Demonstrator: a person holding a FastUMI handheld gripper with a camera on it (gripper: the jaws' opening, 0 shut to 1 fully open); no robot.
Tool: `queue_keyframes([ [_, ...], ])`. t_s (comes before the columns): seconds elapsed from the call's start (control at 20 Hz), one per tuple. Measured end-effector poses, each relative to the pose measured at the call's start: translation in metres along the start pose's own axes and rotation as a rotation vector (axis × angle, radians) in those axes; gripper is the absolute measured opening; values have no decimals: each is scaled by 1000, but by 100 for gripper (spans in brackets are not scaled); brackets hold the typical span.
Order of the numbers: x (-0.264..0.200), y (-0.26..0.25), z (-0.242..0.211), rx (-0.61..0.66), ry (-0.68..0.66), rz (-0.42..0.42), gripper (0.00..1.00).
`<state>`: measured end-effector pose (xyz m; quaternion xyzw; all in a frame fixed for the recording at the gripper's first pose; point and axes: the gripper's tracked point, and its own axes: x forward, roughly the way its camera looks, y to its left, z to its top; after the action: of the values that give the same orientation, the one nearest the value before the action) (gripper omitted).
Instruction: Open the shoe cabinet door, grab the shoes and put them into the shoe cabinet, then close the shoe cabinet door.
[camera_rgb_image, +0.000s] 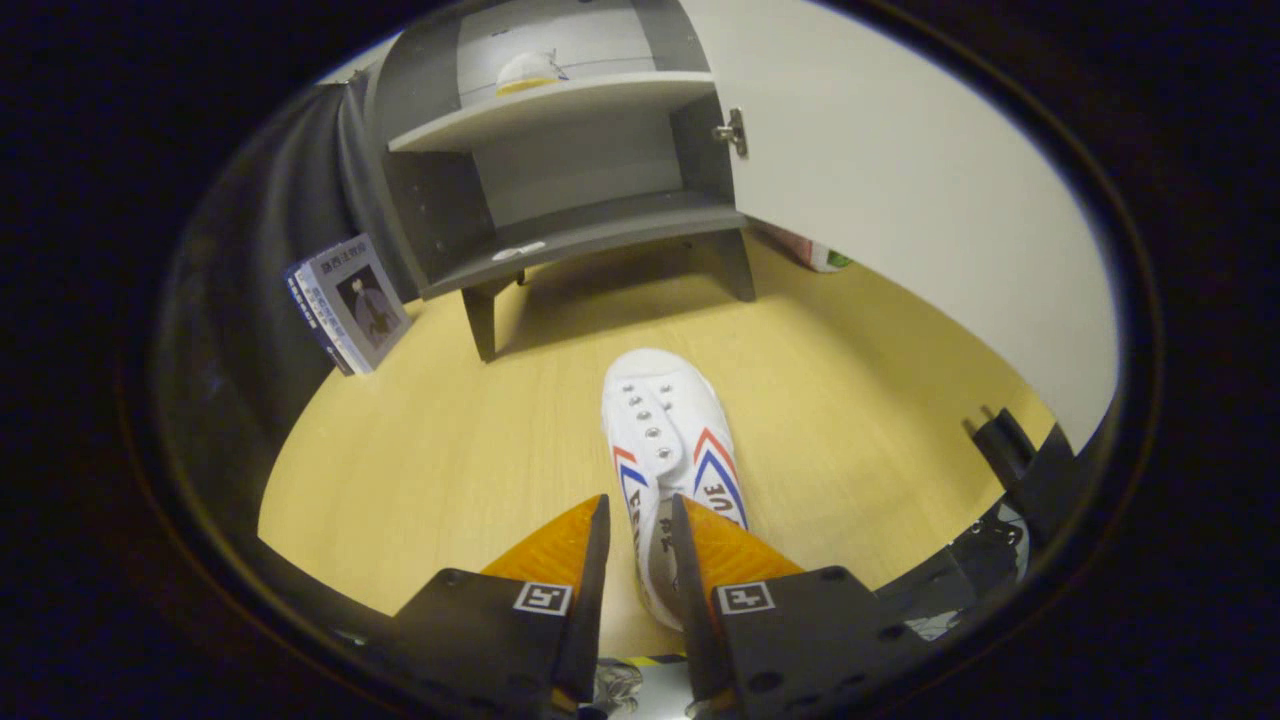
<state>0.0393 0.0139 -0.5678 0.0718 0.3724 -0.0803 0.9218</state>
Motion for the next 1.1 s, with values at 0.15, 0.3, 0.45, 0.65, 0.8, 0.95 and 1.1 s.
queue_keyframes([
  [0.15, 14, 3, -2, -13, 17, 0, 37],
  [0.3, 27, 5, -4, -41, 41, -10, 36],
  [0.45, 37, 7, 5, -64, 16, -19, 36],
  [0.65, 39, 7, 7, -153, -36, -41, 36],
  [0.8, 39, 4, 5, -218, -58, -66, 32],
  [0.95, 36, 6, 4, -174, -54, -24, 19],
  [1.1, 41, 8, 6, -147, -56, 8, 10],
])
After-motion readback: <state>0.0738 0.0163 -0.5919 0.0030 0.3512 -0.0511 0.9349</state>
